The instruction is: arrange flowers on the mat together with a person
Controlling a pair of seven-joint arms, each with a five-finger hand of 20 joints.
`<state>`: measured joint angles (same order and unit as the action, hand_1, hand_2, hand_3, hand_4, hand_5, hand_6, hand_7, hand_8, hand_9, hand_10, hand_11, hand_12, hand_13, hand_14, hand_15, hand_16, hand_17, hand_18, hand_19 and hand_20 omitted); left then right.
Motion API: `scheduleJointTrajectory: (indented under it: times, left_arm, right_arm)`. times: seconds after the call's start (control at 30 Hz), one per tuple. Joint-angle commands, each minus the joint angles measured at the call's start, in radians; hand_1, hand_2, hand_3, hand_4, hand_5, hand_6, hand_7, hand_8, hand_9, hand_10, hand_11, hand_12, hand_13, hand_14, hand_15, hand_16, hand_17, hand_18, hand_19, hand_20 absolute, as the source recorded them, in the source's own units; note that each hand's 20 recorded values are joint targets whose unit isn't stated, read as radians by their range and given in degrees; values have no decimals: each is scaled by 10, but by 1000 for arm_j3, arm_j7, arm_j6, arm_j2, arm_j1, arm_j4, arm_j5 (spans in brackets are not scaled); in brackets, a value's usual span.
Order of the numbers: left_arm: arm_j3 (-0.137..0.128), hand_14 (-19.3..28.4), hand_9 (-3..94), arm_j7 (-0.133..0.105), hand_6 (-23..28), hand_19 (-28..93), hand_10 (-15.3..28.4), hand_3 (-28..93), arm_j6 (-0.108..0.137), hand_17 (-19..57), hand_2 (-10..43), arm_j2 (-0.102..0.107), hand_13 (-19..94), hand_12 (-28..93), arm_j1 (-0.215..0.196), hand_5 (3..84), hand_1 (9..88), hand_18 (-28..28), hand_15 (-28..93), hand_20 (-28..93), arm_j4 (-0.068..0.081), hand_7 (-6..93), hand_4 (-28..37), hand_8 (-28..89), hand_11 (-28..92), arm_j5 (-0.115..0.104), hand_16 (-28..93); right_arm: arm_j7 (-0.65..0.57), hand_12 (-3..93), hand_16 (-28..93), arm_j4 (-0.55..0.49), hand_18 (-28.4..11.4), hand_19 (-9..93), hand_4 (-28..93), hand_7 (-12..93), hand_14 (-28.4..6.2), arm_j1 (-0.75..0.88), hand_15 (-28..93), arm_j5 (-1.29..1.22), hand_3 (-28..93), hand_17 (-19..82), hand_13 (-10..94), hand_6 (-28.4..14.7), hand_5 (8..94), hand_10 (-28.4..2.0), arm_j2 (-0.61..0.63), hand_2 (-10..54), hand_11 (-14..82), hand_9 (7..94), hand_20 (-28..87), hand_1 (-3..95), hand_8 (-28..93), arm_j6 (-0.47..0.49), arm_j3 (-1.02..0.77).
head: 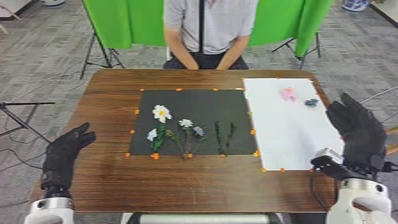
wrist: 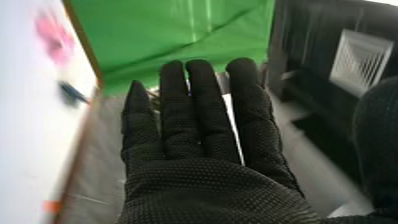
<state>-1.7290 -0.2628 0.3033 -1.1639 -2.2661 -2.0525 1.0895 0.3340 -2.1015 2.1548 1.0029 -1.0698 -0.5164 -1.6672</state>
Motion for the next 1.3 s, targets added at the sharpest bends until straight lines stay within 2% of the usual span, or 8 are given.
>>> scheduleJointTrajectory:
  times: [0.03,0.1,0.13,0.27,0.4,0.57,0.93,1.3]
  left_arm:
    - [7,170,507,-5,56,48,148,698,10,131,-5,-2,430,120,-4,504,259,111,130,204,1,105,-271,-64,191,-4,-10]
    - [10,170,507,-7,57,48,148,697,10,131,-5,-1,430,120,0,504,260,111,131,204,2,105,-271,-64,191,-4,-9]
    - [11,170,507,-9,57,49,148,697,12,131,-5,-1,430,120,0,504,260,111,131,204,1,104,-271,-65,191,-4,-10]
    - [10,169,508,-9,57,48,148,697,15,131,-4,0,430,120,-3,503,260,111,131,204,0,104,-271,-64,191,-5,-10]
    - [7,169,508,-11,57,48,148,697,18,131,-4,-1,430,120,-7,503,259,111,131,204,-3,105,-271,-64,191,-6,-10]
    - [6,170,507,-13,57,49,149,697,23,131,-5,-3,430,120,-13,503,260,111,130,204,-6,105,-271,-64,190,-5,-10]
    - [18,170,507,-23,58,48,148,696,27,131,-4,-6,430,120,-1,504,260,111,132,205,1,104,-271,-64,190,-9,-10]
    - [18,171,508,-24,57,48,149,699,29,131,-5,-13,430,120,-4,504,260,111,132,204,1,104,-271,-64,190,-9,-10]
  right_arm:
    - [-452,123,104,93,-140,105,-159,99,-139,-233,153,562,707,293,447,-32,451,-156,265,-55,53,451,350,166,-79,70,-24]
    - [-558,127,114,147,-143,144,-155,94,-142,-317,155,705,703,314,471,-34,445,-157,313,-74,52,444,369,180,-76,106,27]
    - [-582,132,127,171,-148,181,-152,90,-143,-340,155,763,701,327,488,-35,443,-157,332,-91,51,441,374,193,-74,157,33]
    - [-746,137,141,251,-153,238,-158,88,-142,-471,161,975,694,356,527,-39,445,-165,396,-95,51,440,386,216,-73,293,150]
    - [-813,140,158,332,-156,292,-169,89,-142,-589,175,1092,680,385,583,-45,456,-174,442,-95,55,461,392,239,-72,343,290]
    - [-829,147,178,418,-157,319,-177,93,-140,-708,178,1153,683,394,609,-42,459,-174,455,-95,57,468,386,249,-71,395,413]
    - [-822,166,208,611,-160,370,-200,113,-125,-937,199,1200,699,407,647,-20,451,-171,435,-95,65,494,381,277,-77,442,665]
    - [-847,177,217,723,-158,425,-217,139,-104,-995,236,1234,700,453,713,7,472,-165,406,-95,104,565,381,315,-89,525,759]
